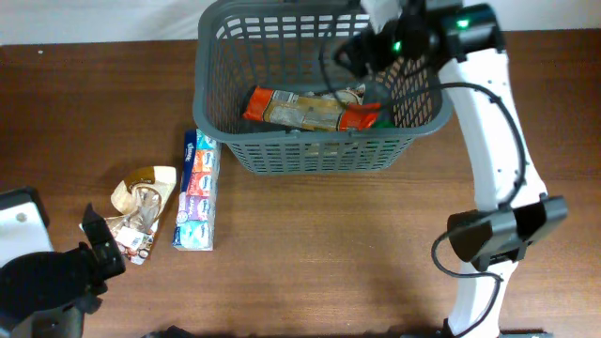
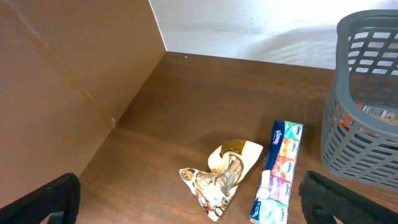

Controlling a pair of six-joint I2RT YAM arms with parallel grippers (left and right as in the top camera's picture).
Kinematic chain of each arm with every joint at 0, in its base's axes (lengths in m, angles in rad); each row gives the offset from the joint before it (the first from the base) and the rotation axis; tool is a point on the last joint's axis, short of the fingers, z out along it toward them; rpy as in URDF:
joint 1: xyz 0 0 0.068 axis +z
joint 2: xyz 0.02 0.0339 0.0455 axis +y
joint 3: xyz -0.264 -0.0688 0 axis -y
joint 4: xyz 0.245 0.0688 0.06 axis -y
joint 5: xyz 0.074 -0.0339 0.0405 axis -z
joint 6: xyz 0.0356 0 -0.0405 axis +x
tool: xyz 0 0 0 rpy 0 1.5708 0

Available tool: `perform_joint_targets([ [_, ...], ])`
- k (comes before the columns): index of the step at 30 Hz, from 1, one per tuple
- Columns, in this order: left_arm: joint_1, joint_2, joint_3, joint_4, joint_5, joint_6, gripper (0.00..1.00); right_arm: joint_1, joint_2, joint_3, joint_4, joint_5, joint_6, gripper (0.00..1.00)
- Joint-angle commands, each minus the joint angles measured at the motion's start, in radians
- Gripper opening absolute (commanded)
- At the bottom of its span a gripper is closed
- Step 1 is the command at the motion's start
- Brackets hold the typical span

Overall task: Pack container
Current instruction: 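Lift the pasta pack with the right gripper and drop it into the basket, then withdraw the right gripper to the right side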

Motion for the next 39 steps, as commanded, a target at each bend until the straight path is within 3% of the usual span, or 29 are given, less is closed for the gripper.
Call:
perform_joint_targets([
  [1,0.000,0.000,0.001,0.000,-0.003,0.002,0.99,-0.018,-0.025,0.280,-0.011,0.350,0.126,0.99],
  [5,0.000,0.000,0.001,0.000,-0.003,0.002,0.99,-0.072,-0.026,0.446,-0.051,0.585,0.127,0.99],
  [10,0.000,0.000,0.001,0.000,-0.003,0.002,1.00,-0.198,-0.040,0.542,-0.145,0.866,0.237,0.99],
  [13,0.000,0.000,0.001,0.000,-0.003,0.002,1.00,-0.286,-0.047,0.542,-0.253,0.906,0.339,0.99],
  [19,0.000,0.000,0.001,0.000,-0.003,0.002,1.00,-0.488,-0.022,0.514,-0.549,0.820,0.711,0.99],
  [25,0.000,0.000,0.001,0.000,-0.003,0.002,1.00,-0.620,-0.003,0.379,-0.563,0.649,0.728,0.99],
  [39,0.000,0.000,0.001,0.000,-0.003,0.002,1.00,-0.682,-0.003,-0.107,-0.452,0.679,0.727,0.99],
])
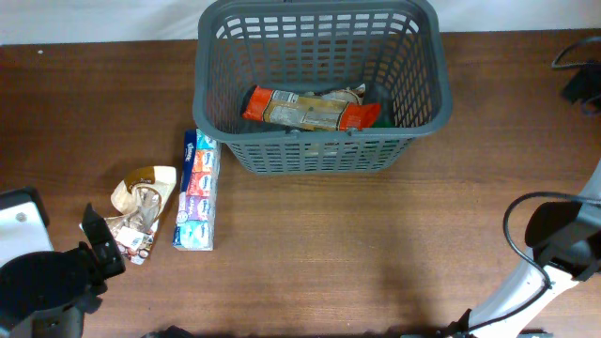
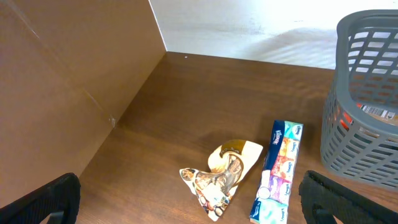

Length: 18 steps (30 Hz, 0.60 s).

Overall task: Pack container
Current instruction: 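Withdraw the right gripper to the right side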

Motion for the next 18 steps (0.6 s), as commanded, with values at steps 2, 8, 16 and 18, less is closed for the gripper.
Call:
perform_joint_targets([
  [2,0.000,0.000,0.001,0.000,-0.003,0.002,1.00,-0.014,0.002,-0.127,0.045,0.005,0.016,0.99],
  [8,0.000,0.000,0.001,0.005,0.072,0.001,1.00,-0.014,0.002,-0.223,0.089,0.006,0.016,0.99],
  [16,0.000,0.001,0.000,0.082,0.210,0.001,1.00,-0.014,0.002,-0.237,0.089,0.002,0.016,0.99],
  [18,0.001,0.003,-0.005,0.080,0.212,0.002,1.00,-0.014,0.002,-0.237,0.089,0.002,0.016,0.99],
])
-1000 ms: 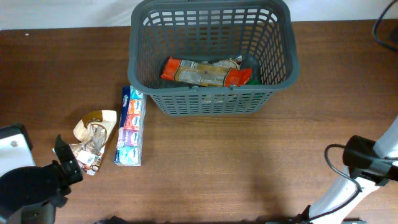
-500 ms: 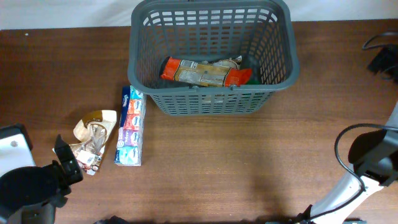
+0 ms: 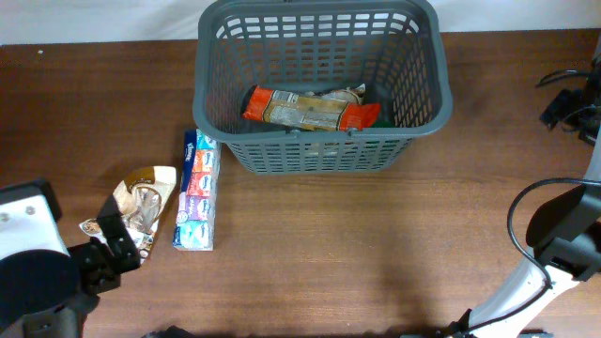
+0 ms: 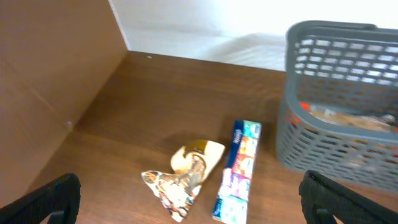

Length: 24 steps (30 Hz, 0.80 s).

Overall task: Pack container
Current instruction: 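Withdraw the right gripper to the right side, then move the left gripper down onto the blue tissue pack strip and grasp it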

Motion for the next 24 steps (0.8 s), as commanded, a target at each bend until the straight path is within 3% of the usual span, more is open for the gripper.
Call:
perform_joint_targets([
  [1,0.000,0.003,-0.014,0.000,0.048,0.002,1.00,-0.007,0.000,-0.005,0.003,0.002,0.016,0.99],
  [6,0.001,0.013,-0.117,0.000,-0.026,0.013,1.00,-0.007,0.000,-0.005,0.003,0.002,0.016,0.99],
  [15,0.058,0.079,-0.402,0.003,0.230,-0.050,0.99,-0.007,0.000,-0.005,0.003,0.002,0.016,0.99],
  [22,0.386,0.140,-0.465,0.171,0.457,0.037,0.99,-0.007,0.000,-0.005,0.003,0.002,0.016,0.99],
  [24,0.577,0.183,-0.462,0.253,0.680,0.069,0.99,-0.007,0.000,-0.005,0.003,0.002,0.016,0.99],
])
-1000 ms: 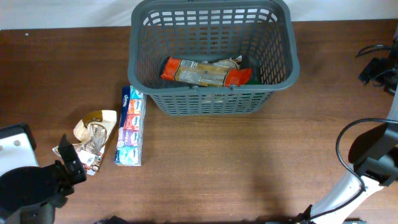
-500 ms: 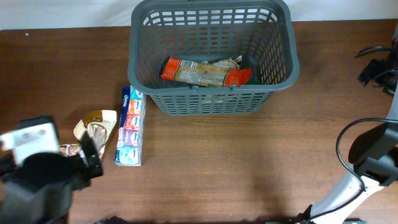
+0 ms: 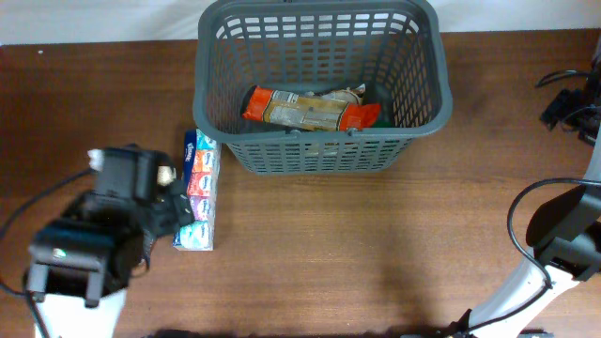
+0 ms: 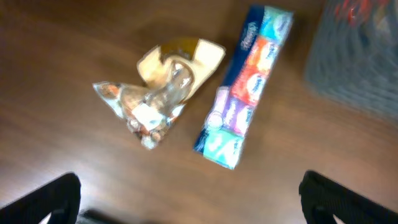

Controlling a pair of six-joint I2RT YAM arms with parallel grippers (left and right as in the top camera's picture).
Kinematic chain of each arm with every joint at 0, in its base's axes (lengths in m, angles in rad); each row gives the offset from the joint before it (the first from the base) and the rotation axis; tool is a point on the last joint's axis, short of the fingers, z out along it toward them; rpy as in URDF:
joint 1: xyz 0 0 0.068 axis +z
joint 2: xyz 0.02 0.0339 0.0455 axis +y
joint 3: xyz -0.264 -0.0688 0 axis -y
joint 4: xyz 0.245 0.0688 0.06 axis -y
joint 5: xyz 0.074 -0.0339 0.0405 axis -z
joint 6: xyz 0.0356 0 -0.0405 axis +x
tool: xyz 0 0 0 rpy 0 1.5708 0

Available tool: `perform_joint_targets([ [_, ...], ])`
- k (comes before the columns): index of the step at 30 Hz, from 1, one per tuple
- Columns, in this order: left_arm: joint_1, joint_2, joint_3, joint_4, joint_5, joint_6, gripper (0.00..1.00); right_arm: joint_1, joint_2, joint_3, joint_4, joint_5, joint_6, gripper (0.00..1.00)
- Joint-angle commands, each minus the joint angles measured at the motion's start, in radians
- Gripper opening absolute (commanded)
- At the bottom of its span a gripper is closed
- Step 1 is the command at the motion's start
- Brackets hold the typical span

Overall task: Pack container
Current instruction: 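Move the left gripper down onto the blue tissue pack strip and grasp it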

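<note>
The grey basket (image 3: 319, 150) stands at the table's back and holds an orange packet (image 3: 310, 108) plus another wrapped item. A crumpled beige snack bag (image 4: 158, 99) and a long blue tissue pack (image 4: 245, 118) lie on the wood left of the basket. The tissue pack (image 3: 197, 202) also shows from overhead. My left gripper (image 4: 193, 208) hangs open above these two, its fingertips (image 4: 37, 199) wide apart and holding nothing. In the overhead view the left arm (image 3: 103, 225) hides the bag. My right gripper (image 3: 563, 105) is at the far right edge, its jaws unclear.
The basket's corner (image 4: 360, 62) shows blurred at the upper right of the left wrist view. The right arm's white link and base (image 3: 554, 244) stand at the table's right side. Bare brown table (image 3: 357, 253) stretches in front of the basket.
My left arm has moved from the front-left corner to over the snack bag. Its camera now looks down on the bag and tissue pack from closer. The right arm has not moved.
My right gripper was first over the basket's back right while the left arm sat at the front-left corner. Then the right arm was away at the table's right edge. Later the left wrist was higher, seeing more of the basket, and now it hangs over the snack bag.
</note>
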Motion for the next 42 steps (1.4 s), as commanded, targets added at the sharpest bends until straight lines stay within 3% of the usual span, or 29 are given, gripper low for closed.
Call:
perform_joint_targets([
  [1,0.265,0.053,0.005,0.108,0.436,0.102,0.99,-0.007,0.000,-0.005,0.003,0.002,0.016,0.99],
  [4,0.418,0.107,0.005,0.238,0.932,0.244,0.99,-0.007,0.000,-0.005,0.003,0.002,0.016,0.99],
  [6,0.473,0.139,0.005,0.296,1.149,0.351,0.99,-0.007,0.000,-0.005,0.003,0.002,0.016,0.99],
  [7,0.488,0.153,0.005,0.312,1.189,0.410,0.99,-0.007,0.000,-0.005,0.003,0.002,0.016,0.99],
  [11,0.485,0.204,0.005,0.310,1.076,0.568,0.99,-0.007,0.000,-0.005,0.003,0.002,0.016,0.99],
  [15,0.430,0.277,0.005,0.290,0.686,0.570,0.99,-0.007,0.000,-0.005,0.003,0.002,0.016,0.99],
  [17,0.405,0.319,0.005,0.251,0.583,0.571,0.99,-0.007,0.000,-0.005,0.003,0.002,0.016,0.99],
  [27,0.389,0.502,0.005,0.194,0.443,0.571,0.99,-0.007,0.000,-0.005,0.003,0.002,0.016,0.99],
  [33,0.376,0.590,0.005,0.200,0.443,0.571,0.99,-0.007,0.000,-0.005,0.003,0.002,0.016,0.99],
  [42,0.203,0.684,0.005,0.242,0.338,0.520,0.99,-0.007,0.000,-0.005,0.003,0.002,0.016,0.99],
])
